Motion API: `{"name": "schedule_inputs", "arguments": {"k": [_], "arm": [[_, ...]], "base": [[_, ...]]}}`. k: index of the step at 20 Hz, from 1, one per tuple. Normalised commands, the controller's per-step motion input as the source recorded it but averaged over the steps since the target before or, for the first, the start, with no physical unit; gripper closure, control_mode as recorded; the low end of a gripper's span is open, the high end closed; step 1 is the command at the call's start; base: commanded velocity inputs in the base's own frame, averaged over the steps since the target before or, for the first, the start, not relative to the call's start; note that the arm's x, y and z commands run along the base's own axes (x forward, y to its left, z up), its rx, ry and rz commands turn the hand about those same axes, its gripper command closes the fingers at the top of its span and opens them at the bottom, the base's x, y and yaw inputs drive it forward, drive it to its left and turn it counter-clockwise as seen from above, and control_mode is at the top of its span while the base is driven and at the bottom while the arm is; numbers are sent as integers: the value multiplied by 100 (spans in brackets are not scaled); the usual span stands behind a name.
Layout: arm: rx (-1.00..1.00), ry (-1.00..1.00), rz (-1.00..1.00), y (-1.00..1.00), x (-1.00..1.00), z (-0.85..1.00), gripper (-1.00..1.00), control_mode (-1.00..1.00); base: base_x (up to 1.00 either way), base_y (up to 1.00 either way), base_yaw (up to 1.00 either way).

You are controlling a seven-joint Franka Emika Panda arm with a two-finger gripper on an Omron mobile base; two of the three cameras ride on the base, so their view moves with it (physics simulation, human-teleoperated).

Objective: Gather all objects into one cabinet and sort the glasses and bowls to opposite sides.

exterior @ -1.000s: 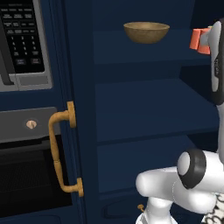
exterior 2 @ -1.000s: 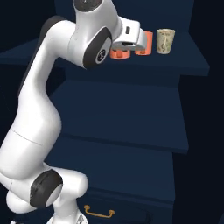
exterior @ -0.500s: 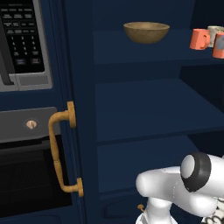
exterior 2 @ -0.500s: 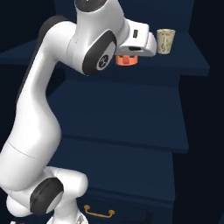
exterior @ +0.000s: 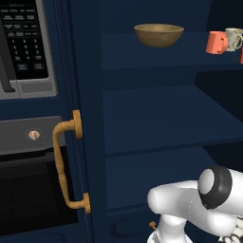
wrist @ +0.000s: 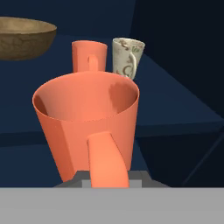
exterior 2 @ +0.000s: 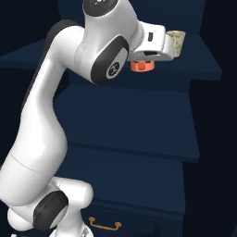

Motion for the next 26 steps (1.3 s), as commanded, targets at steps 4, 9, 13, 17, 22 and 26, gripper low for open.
{"name": "schedule_inputs", "arguments": {"k": [4,9,13,17,22,26], "arm": [[-2,0,-6,-19,0,0,100,-100],[0,1,-12,-16,7,-4,100,-100],[0,0,-9,-4,46,0,100,-100],[0,0,-8,-15,62,0,100,-100],[3,0,-4,-4,69,-3,100,-100],[4,1,-4,-11,48,0,100,-100]], "base": [[0,0,0],[0,0,0],[0,0,0],[0,0,0],[0,0,0],[0,0,0]]}}
